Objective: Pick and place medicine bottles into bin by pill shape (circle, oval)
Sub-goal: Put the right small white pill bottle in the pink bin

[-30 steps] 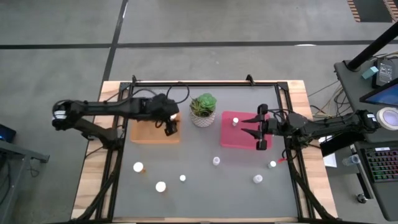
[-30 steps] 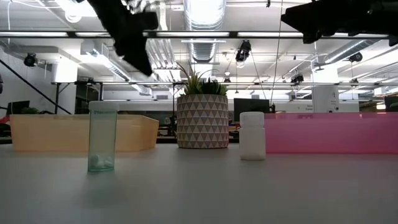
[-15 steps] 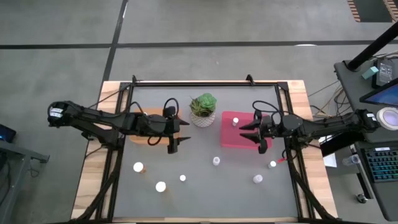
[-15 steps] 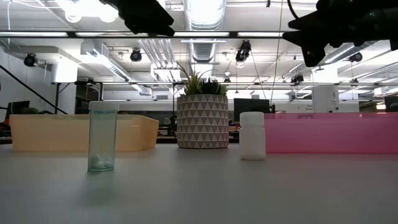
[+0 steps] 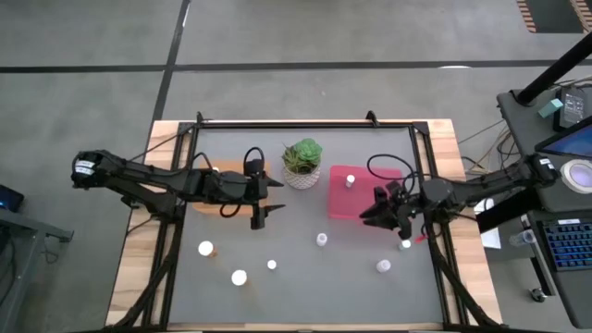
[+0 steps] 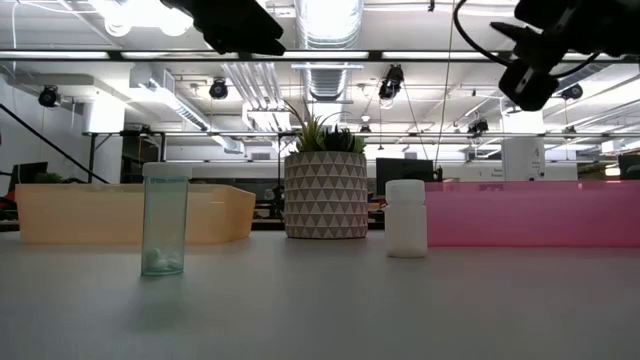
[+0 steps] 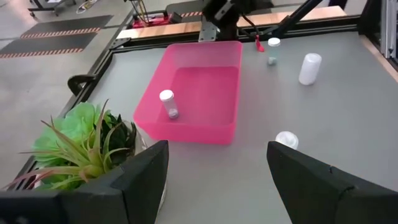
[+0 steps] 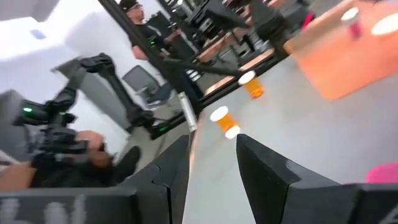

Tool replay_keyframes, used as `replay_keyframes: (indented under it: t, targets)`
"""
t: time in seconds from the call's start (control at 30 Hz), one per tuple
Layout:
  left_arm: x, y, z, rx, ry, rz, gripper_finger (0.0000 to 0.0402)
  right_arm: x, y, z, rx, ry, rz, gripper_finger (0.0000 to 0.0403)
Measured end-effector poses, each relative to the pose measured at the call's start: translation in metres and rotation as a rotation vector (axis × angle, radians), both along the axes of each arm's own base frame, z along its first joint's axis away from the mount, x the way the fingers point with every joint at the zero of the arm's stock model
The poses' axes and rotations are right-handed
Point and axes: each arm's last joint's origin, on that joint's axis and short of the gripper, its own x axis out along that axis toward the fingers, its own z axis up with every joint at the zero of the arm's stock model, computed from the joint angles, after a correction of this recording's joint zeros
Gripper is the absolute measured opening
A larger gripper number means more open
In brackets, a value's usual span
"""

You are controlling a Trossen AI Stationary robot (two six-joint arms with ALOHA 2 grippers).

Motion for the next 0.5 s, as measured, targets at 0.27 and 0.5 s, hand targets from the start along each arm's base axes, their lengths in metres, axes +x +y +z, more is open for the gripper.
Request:
replay_keyframes:
  t: [0.27, 0.5]
  targets:
    - [0.000, 0.000, 0.000, 0.011, 0.003, -0.005, 0.0257, -0.003, 0.010, 0.000, 0.099, 0.034, 0.025, 0.0125]
    - [0.000, 0.000, 0.000, 0.016, 0.004, -0.007, 0.0257, 0.006, 0.019, -0.001, 0.097, 0.140, 0.037, 0.0125]
